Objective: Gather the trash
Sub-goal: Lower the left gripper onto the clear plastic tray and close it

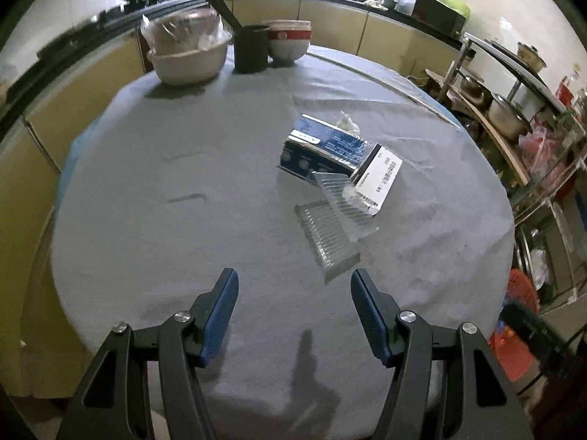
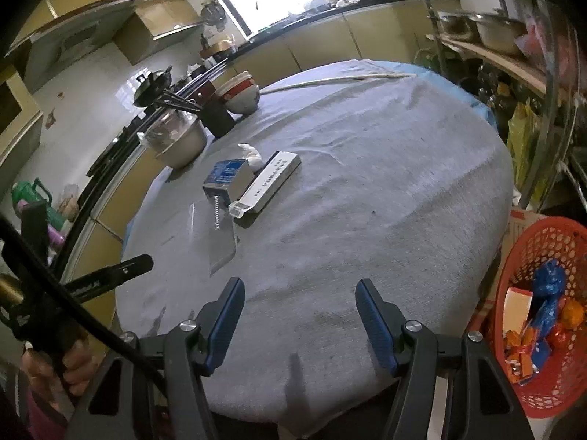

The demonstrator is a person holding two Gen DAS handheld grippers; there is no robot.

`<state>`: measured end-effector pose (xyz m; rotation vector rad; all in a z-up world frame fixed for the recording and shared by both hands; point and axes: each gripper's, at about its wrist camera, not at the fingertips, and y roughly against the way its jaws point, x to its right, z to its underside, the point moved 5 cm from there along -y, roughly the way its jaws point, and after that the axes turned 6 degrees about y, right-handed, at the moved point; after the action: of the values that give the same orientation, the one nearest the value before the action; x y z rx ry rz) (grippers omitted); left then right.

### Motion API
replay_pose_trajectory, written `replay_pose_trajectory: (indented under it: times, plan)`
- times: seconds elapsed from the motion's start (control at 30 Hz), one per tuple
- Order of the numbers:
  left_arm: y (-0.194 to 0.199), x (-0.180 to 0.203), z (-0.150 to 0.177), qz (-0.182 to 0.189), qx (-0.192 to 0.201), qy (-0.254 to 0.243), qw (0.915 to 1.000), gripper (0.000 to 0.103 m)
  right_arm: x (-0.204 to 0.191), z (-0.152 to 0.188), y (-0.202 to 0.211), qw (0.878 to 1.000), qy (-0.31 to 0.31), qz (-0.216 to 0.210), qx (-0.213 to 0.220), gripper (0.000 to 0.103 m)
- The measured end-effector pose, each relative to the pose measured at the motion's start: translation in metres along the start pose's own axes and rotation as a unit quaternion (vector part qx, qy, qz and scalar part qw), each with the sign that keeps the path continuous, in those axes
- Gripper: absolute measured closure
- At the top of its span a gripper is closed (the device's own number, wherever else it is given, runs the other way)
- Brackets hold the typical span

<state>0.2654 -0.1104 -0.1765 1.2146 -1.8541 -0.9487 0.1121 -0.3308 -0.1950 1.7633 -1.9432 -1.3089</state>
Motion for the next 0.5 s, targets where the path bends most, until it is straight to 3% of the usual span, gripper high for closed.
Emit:
replay_pose_trajectory:
  times: [0.1,0.33,0.5]
  plan:
    - [-0.011,0.008,-0.007,-0.003,-0.010,0.008,0.9999,0.038,0.003,-0.003,-0.003,1.000,-0.008,-0.003,0.003,0.036]
    - [-0.032,0.026,-0.037,-0.033,0.014,0.008,0.9993,0.038,0.009,-0.003,-0.007,1.000,-0.006,-0.013,0.006,0.036]
    - [-0.057,0.041,-0.045,-0.051,-0.001,0.003,0.9987,0.038,0.021,0.000,-0.007,0.999,-0.023,-0.022,0.005,0.036]
